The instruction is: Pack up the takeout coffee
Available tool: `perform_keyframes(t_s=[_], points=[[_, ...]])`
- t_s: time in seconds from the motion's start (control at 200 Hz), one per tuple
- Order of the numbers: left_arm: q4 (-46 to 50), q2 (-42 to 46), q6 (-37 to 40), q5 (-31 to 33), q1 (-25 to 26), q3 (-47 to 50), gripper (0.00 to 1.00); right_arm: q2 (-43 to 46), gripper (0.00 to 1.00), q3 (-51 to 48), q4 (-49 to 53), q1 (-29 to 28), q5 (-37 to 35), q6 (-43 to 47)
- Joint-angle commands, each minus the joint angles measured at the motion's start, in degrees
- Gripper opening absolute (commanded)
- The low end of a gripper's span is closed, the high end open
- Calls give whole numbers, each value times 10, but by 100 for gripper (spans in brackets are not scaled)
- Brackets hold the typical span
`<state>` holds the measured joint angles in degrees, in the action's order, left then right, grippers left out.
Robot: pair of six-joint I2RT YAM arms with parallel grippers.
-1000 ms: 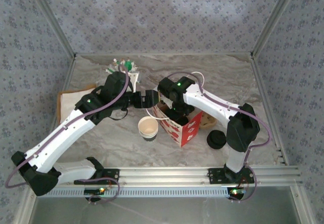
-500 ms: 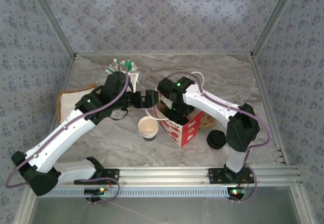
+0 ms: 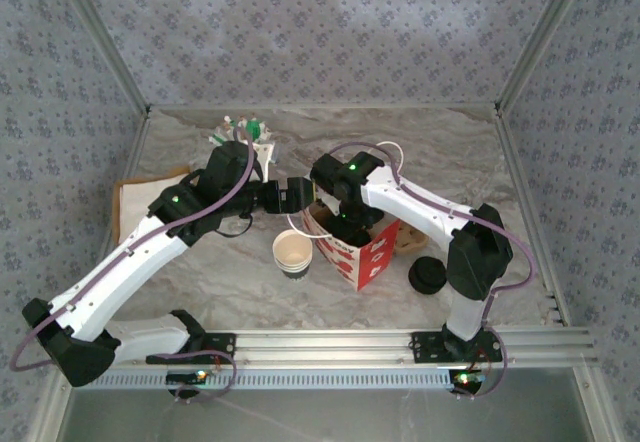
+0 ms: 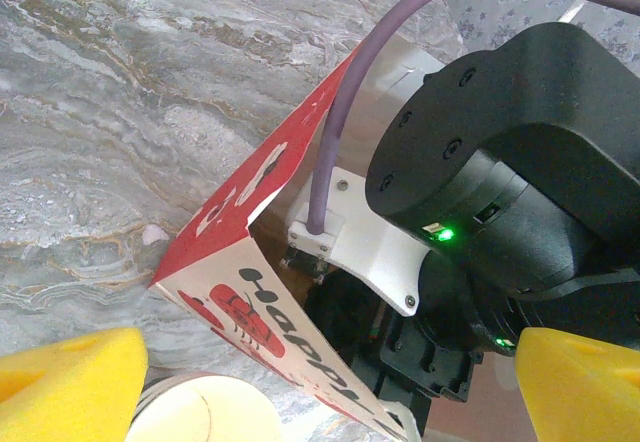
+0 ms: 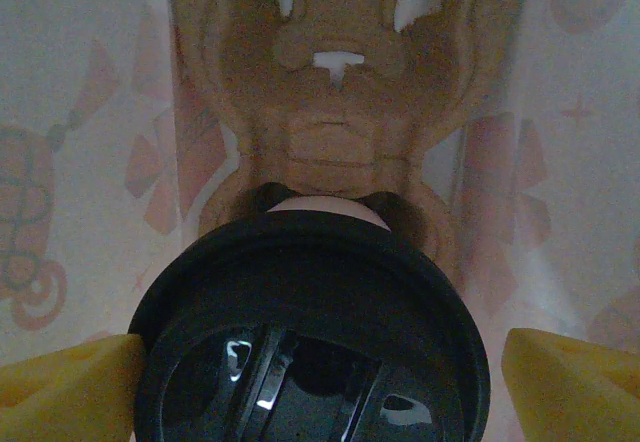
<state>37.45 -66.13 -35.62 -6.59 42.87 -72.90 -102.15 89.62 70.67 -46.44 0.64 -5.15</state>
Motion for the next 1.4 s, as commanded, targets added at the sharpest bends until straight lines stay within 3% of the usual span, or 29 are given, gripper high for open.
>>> perform_keyframes(t_s=[0.0, 1.394], points=[[-6, 3, 7, 3, 3, -23, 95, -2, 93, 8, 16, -4, -5, -10], [-7, -4, 9, 1, 3, -29, 95, 15, 97, 27, 27, -5, -9, -15]])
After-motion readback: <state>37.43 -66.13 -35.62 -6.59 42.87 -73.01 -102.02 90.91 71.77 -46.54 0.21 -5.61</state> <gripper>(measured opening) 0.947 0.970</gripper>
